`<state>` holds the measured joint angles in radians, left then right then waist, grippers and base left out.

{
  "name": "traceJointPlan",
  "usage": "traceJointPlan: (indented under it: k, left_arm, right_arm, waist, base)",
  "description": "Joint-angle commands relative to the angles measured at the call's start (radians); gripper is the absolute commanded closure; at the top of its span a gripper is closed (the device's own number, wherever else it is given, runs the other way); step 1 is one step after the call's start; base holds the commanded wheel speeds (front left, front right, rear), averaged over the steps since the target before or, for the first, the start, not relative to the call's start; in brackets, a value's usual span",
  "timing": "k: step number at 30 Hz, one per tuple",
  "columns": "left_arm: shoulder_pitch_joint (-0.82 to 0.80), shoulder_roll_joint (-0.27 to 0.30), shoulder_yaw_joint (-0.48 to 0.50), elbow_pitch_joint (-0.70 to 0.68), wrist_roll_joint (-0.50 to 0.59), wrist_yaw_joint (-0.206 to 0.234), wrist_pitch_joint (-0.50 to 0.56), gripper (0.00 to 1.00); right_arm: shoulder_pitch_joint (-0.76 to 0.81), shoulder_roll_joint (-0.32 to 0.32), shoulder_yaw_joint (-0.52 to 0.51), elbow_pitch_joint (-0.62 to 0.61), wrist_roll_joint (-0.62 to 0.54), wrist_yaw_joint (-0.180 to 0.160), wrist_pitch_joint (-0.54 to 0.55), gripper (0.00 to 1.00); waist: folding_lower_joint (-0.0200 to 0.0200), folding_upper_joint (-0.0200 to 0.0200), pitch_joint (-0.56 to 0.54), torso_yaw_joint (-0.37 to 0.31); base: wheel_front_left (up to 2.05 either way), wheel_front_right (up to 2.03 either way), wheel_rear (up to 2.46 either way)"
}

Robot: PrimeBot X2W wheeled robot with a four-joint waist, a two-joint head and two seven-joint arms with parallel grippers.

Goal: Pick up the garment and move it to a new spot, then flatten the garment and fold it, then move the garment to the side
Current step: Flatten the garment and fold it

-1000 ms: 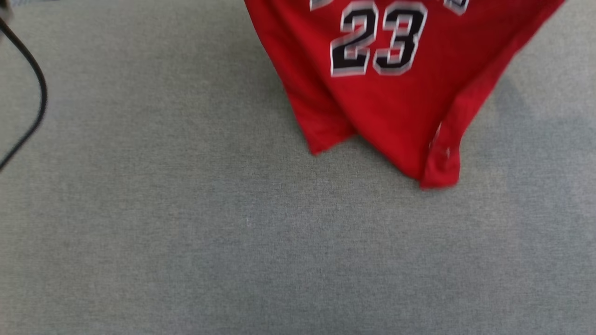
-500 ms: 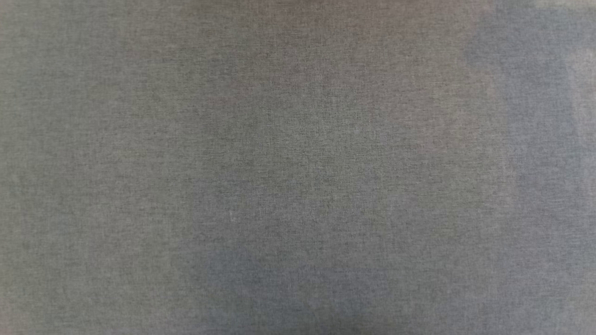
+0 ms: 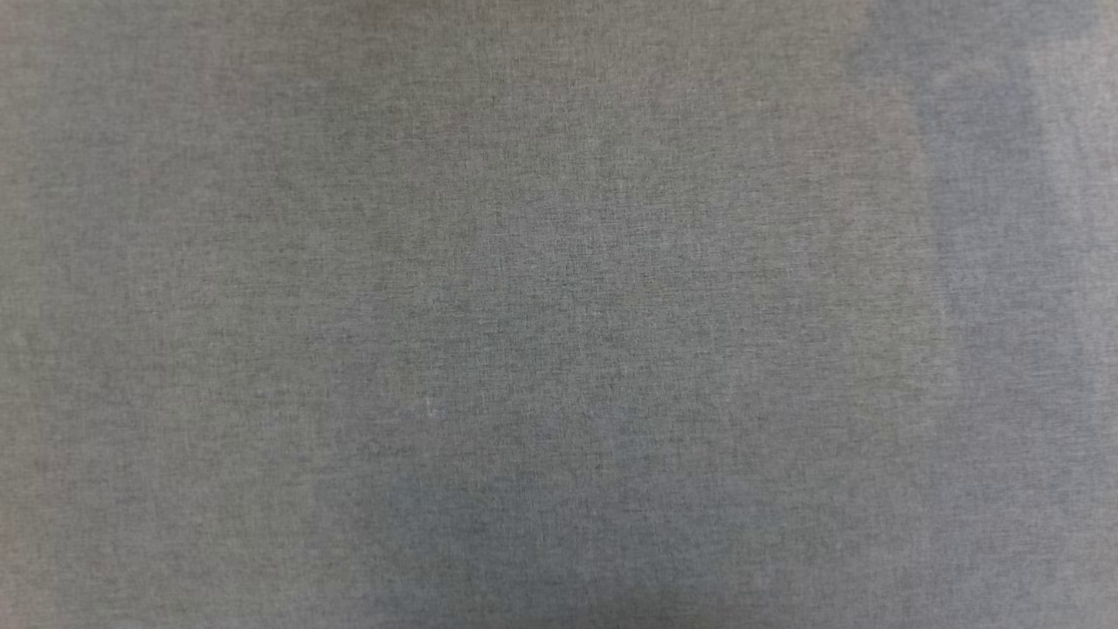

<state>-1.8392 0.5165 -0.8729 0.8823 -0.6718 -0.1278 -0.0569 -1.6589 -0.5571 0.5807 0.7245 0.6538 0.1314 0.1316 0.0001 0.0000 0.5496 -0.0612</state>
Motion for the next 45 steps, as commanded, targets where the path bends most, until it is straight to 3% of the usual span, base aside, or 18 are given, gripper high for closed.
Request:
traceJointPlan:
  k: [1,5,7,12,21,30,38,45]
  left_arm:
    - [0.048,0.013,-0.004,0.007,-0.014,-0.002,-0.019,1.00]
    - [0.218,0.020,-0.029,0.003,-0.051,-0.003,-0.077,1.00]
    - [0.394,0.025,-0.035,-0.015,-0.095,-0.002,-0.132,1.00]
    - [0.622,0.026,-0.042,-0.059,-0.143,0.016,-0.170,1.00]
    - [1.068,0.084,-0.038,-0.228,-0.229,0.108,-0.198,1.00]
    - [1.398,0.150,-0.037,-0.401,-0.301,0.223,-0.202,1.00]
    - [1.589,0.190,-0.010,-0.521,-0.353,0.315,-0.204,1.00]
    - [1.729,0.220,0.005,-0.622,-0.370,0.381,-0.204,1.00]
  right_arm:
    - [0.038,0.007,0.013,0.000,0.025,-0.001,-0.021,1.00]
    - [0.177,0.000,0.081,-0.010,0.093,-0.001,-0.071,1.00]
    - [0.330,-0.012,0.159,-0.039,0.151,-0.001,-0.109,1.00]
    - [0.522,-0.051,0.224,-0.089,0.227,-0.001,-0.154,1.00]
    - [0.875,-0.144,0.305,-0.191,0.311,-0.001,-0.202,1.00]
    - [1.175,-0.207,0.272,-0.225,0.358,-0.001,-0.236,1.00]
    - [1.396,-0.223,0.190,-0.229,0.372,-0.001,-0.265,1.00]
    - [1.565,-0.241,0.123,-0.289,0.363,-0.001,-0.220,1.00]
  waist:
    - [-0.0001,0.0000,-0.022,-0.003]
    - [-0.0001,0.0000,-0.077,0.012]
    - [-0.0001,0.0000,-0.137,0.018]
    - [-0.0001,0.0000,-0.218,0.034]
    - [-0.0001,0.0000,-0.354,0.041]
    - [-0.0001,0.0000,-0.434,0.042]
    - [-0.0001,0.0000,-0.480,0.036]
    - [-0.0001,0.0000,-0.501,0.025]
  base:
    - [0.00,0.00,0.00]
    - [0.00,0.00,0.00]
    - [0.00,0.00,0.00]
    - [0.00,0.00,0.00]
    - [0.00,0.00,0.00]
    - [0.00,0.00,0.00]
    - [0.00,0.00,0.00]
    - [0.00,0.00,0.00]
